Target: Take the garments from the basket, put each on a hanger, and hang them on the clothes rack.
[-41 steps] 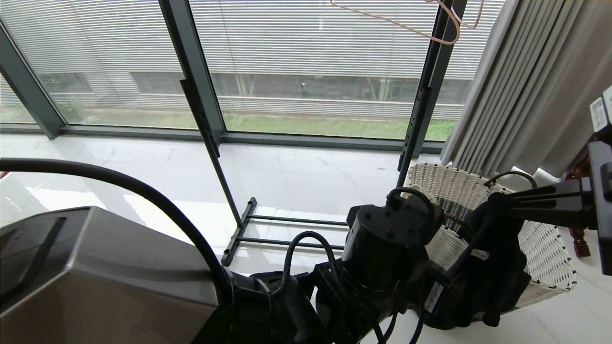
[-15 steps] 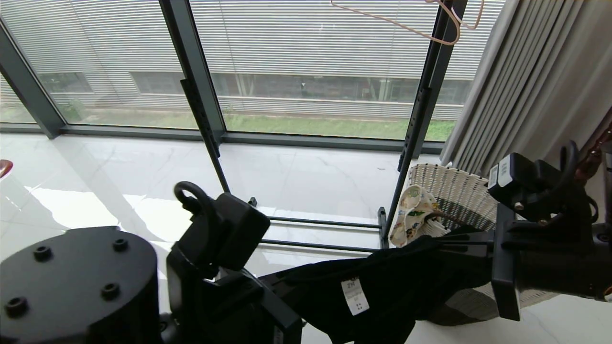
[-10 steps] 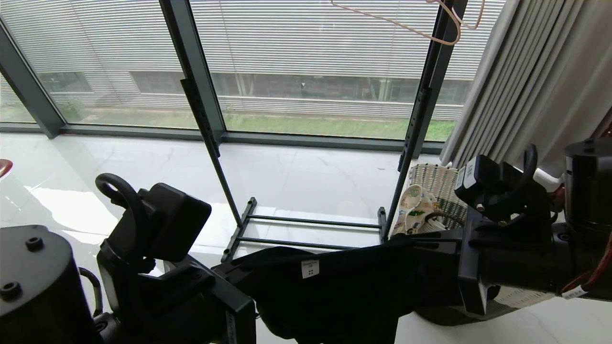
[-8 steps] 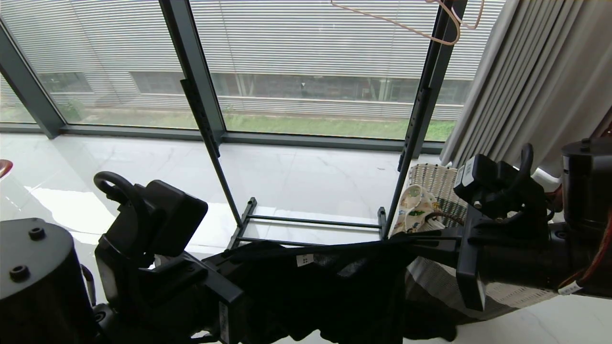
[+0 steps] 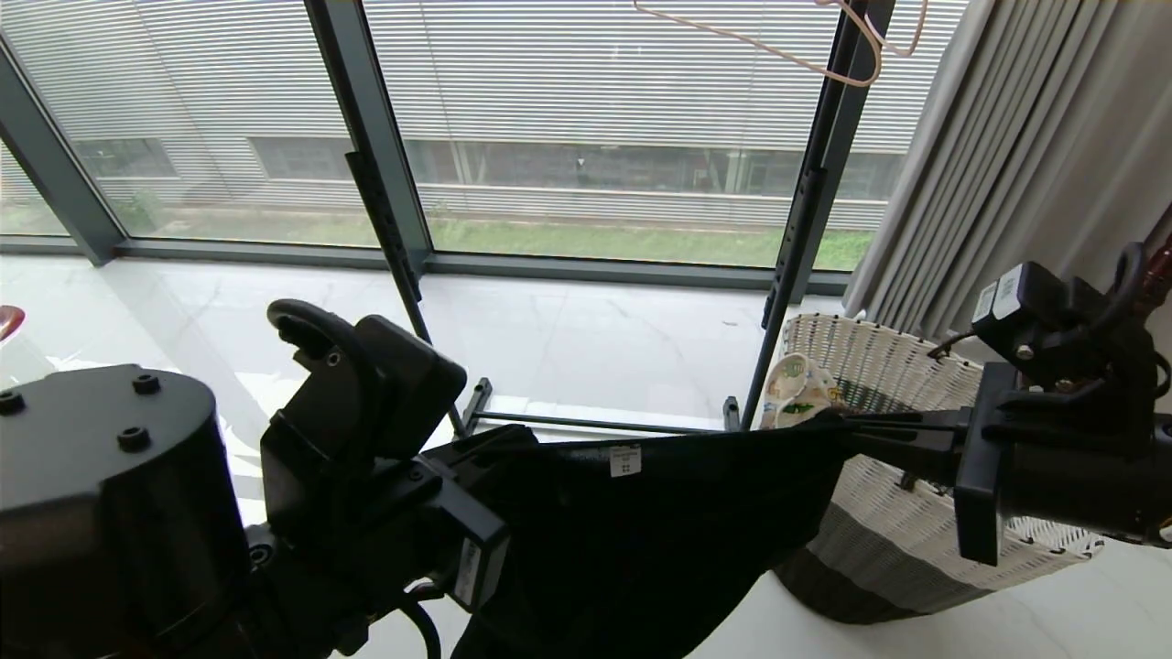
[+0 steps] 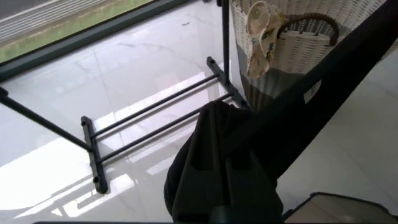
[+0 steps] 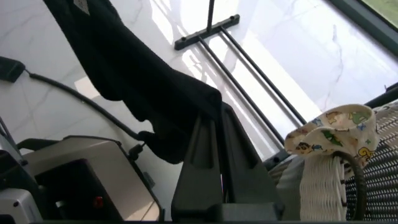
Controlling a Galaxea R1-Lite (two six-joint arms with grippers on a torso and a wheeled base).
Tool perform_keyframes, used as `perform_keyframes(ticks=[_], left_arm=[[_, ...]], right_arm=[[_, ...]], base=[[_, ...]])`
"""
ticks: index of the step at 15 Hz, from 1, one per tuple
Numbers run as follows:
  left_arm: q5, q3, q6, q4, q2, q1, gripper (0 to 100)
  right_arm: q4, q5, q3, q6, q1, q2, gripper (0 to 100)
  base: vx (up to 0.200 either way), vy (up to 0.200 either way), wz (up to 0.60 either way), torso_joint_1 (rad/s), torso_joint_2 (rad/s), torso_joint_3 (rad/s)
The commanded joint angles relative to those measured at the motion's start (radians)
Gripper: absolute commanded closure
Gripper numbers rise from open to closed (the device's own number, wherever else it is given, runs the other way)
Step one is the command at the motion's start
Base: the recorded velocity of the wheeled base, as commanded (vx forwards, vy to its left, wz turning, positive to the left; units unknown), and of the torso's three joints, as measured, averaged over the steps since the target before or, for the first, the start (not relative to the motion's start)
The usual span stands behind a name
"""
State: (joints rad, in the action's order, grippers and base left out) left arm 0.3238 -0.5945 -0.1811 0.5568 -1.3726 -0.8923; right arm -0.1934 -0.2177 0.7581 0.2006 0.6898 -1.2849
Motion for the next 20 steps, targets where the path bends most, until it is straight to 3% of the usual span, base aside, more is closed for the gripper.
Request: perform_keyframes(ticks=[1, 3, 5, 7, 8, 10, 12, 14, 19, 20], left_arm=[[-0.08, -0.168, -0.003, 0.012, -0.141, -0.005, 100], [-0.112, -0.304, -0.003, 0.014, -0.25, -0.014, 100], [-0.111, -0.354, -0.001, 0.012, -0.316, -0.027, 100], [-0.109, -0.323, 0.032, 0.012, -0.329, -0.03, 100], [-0.075, -0.274, 0.123, 0.012, -0.324, -0.053, 100], [0.066, -0.209, 0.193, 0.012, -0.318, -0.131, 100], [0.086, -0.14, 0.195, 0.012, -0.322, -0.246, 100], [0.106, -0.116, 0.19, 0.012, -0.35, -0.307, 100], [0.189, -0.131, 0.192, 0.014, -0.352, -0.29, 100], [0.218, -0.143, 0.195, 0.014, -0.352, -0.269, 100]], right_arm=[[0.008, -0.005, -0.125, 0.025, 0.022, 0.13, 100], [0.086, -0.005, -0.197, 0.037, 0.134, 0.225, 100], [0.181, 0.001, -0.195, 0.04, 0.224, 0.268, 100], [0.181, 0.004, -0.192, 0.037, 0.223, 0.271, 100], [0.18, 0.026, -0.166, 0.034, 0.163, 0.26, 100], [0.167, 0.029, -0.088, 0.033, 0.096, 0.217, 100], [0.15, 0.029, -0.019, 0.033, 0.063, 0.162, 100], [0.123, 0.031, 0.006, 0.033, 0.063, 0.133, 100], [0.129, 0.034, 0.003, 0.033, 0.063, 0.137, 100], [0.143, 0.049, 0.001, 0.033, 0.063, 0.142, 0]], base=[[0.0, 0.0, 0.0, 0.0, 0.0, 0.0], [0.0, 0.0, 0.0, 0.0, 0.0, 0.0], [0.0, 0.0, 0.0, 0.0, 0.0, 0.0], [0.0, 0.0, 0.0, 0.0, 0.0, 0.0], [0.0, 0.0, 0.0, 0.0, 0.0, 0.0], [0.0, 0.0, 0.0, 0.0, 0.0, 0.0], [0.0, 0.0, 0.0, 0.0, 0.0, 0.0], [0.0, 0.0, 0.0, 0.0, 0.0, 0.0], [0.0, 0.0, 0.0, 0.0, 0.0, 0.0], [0.0, 0.0, 0.0, 0.0, 0.0, 0.0]])
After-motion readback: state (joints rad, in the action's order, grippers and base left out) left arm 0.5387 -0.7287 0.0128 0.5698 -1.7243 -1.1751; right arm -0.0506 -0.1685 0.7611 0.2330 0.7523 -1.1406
